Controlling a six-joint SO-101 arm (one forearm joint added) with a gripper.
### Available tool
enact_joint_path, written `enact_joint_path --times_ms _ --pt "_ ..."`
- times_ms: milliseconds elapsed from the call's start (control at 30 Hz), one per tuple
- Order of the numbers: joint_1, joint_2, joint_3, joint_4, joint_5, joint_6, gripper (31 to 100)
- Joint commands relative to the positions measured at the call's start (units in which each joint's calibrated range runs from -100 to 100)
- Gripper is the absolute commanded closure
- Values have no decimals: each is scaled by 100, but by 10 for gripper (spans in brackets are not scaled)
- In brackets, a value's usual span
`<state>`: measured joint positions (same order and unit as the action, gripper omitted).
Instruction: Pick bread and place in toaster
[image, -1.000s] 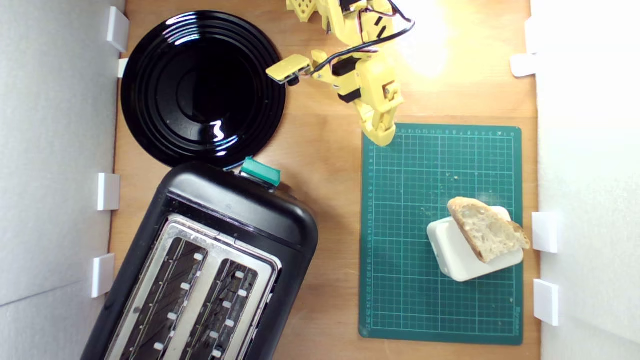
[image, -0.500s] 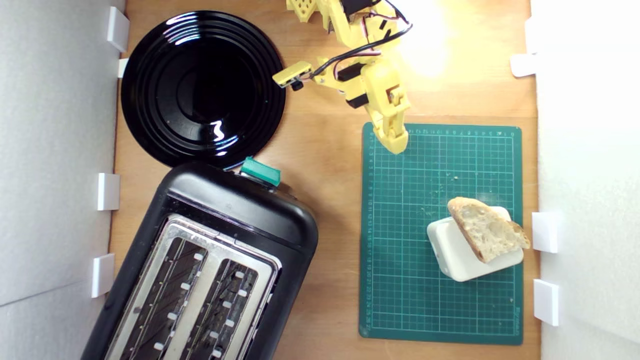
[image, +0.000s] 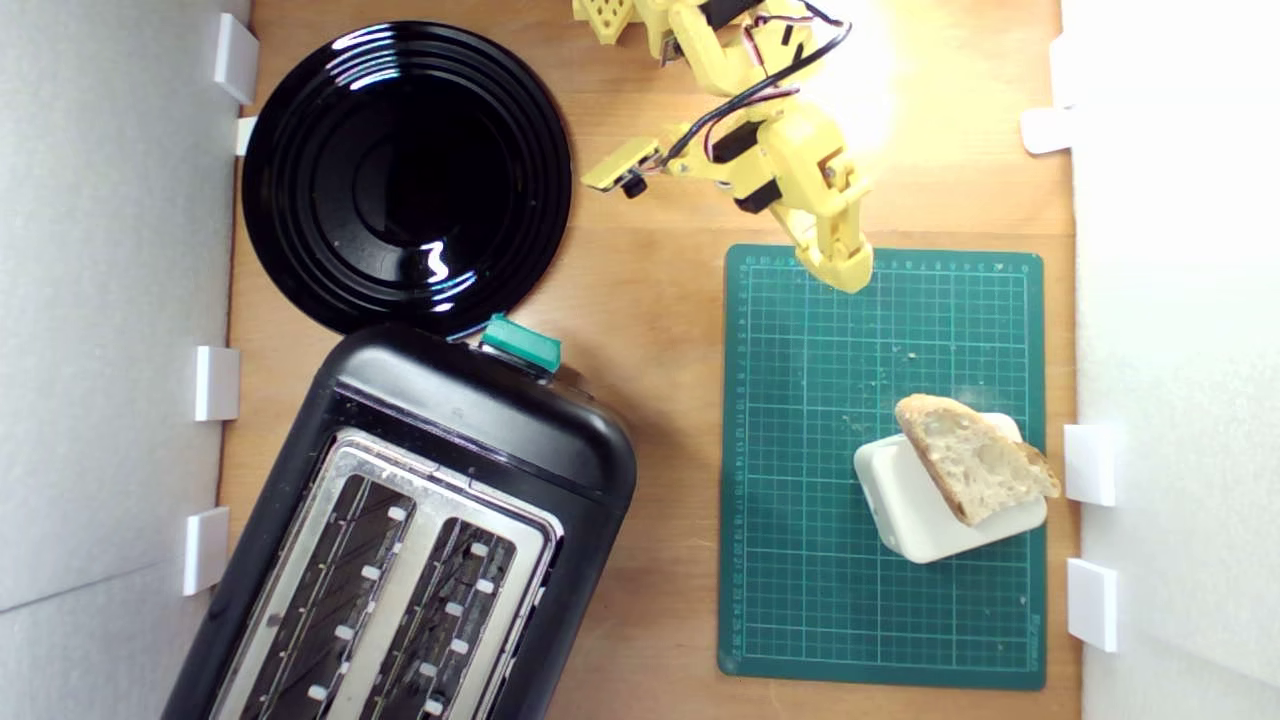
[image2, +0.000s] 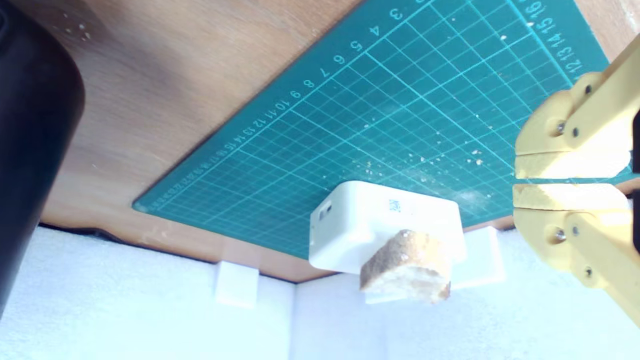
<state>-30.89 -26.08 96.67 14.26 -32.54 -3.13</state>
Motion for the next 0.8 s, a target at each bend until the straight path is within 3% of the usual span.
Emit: enact_joint_path --times_ms 0,200,467,633,767 --pt "-61 12 -94 43 -210 17 858" --pt "-61 37 -185 52 -210 23 857" --pt "-61 953 -929 -3 -227 33 856" --pt "-53 1485 -1020 -21 -1063 258 853" --pt "-53 1859 -1074 -48 -1439 373 765"
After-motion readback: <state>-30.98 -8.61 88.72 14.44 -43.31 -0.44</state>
